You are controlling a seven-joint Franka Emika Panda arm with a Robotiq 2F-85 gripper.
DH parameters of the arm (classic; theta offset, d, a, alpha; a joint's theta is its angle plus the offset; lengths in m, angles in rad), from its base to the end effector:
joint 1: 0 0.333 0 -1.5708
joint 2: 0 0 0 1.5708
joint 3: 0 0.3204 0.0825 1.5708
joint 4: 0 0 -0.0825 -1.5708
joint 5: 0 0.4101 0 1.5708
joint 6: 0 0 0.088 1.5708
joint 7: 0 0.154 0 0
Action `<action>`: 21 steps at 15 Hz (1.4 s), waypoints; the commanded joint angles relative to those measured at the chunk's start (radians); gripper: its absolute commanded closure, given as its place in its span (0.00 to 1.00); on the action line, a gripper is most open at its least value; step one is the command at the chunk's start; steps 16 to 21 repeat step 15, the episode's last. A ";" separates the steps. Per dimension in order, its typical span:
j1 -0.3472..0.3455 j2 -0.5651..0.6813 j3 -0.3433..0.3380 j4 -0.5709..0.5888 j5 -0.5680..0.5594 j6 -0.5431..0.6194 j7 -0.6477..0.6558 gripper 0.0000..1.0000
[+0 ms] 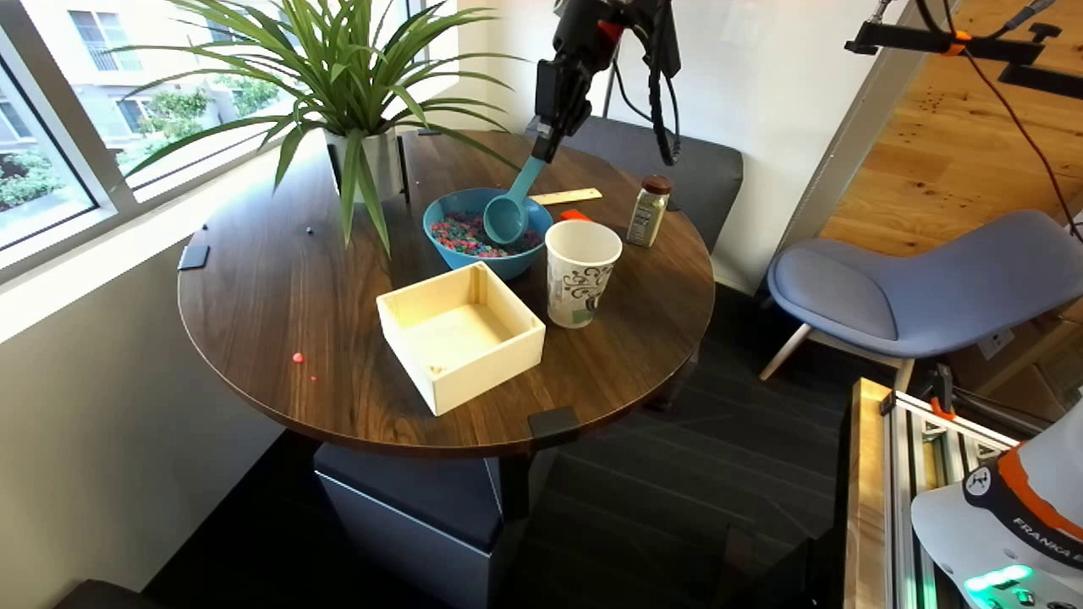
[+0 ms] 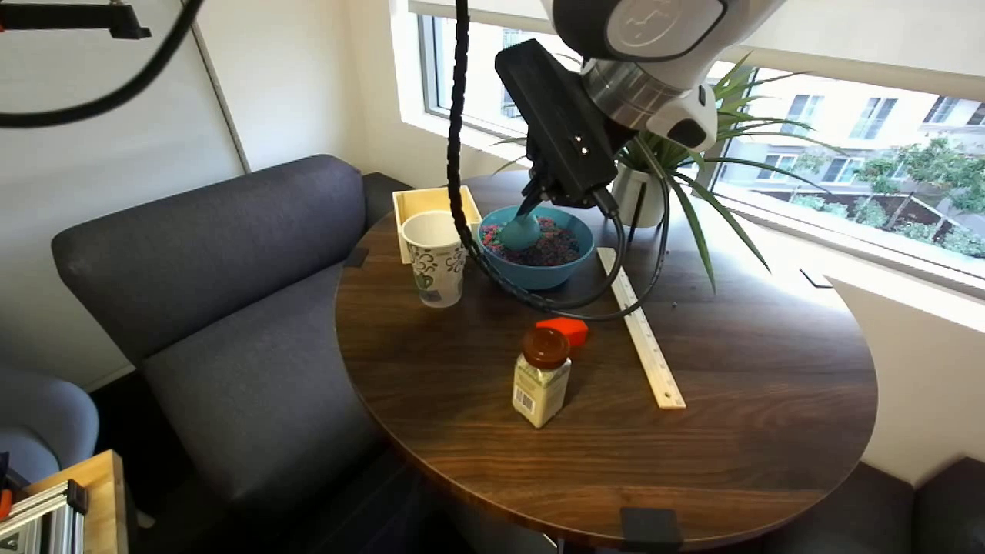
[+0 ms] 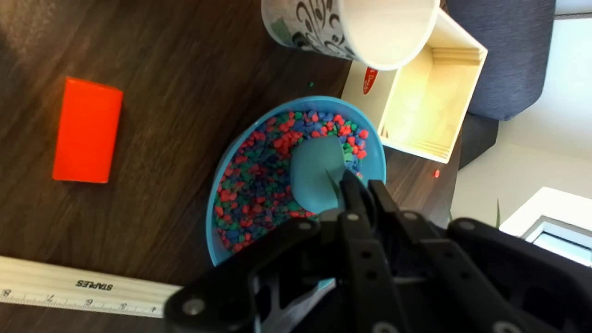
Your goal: Use the measuring spoon to put some cereal in the cup
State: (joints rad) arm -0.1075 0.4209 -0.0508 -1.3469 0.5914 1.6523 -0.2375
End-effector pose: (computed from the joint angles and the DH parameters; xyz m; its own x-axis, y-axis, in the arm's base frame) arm 0.7036 -0.0241 0.4522 1.0000 -0.0020 0.0008 -0.0013 -0.8387 -0.5446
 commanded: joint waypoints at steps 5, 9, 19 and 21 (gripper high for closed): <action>-0.014 0.080 0.010 0.158 -0.099 -0.009 0.163 0.36; 0.057 0.021 -0.036 0.137 -0.298 0.073 0.207 0.05; 0.079 -0.083 -0.007 0.078 -0.352 0.092 0.066 0.00; 0.079 -0.083 -0.007 0.078 -0.352 0.092 0.066 0.00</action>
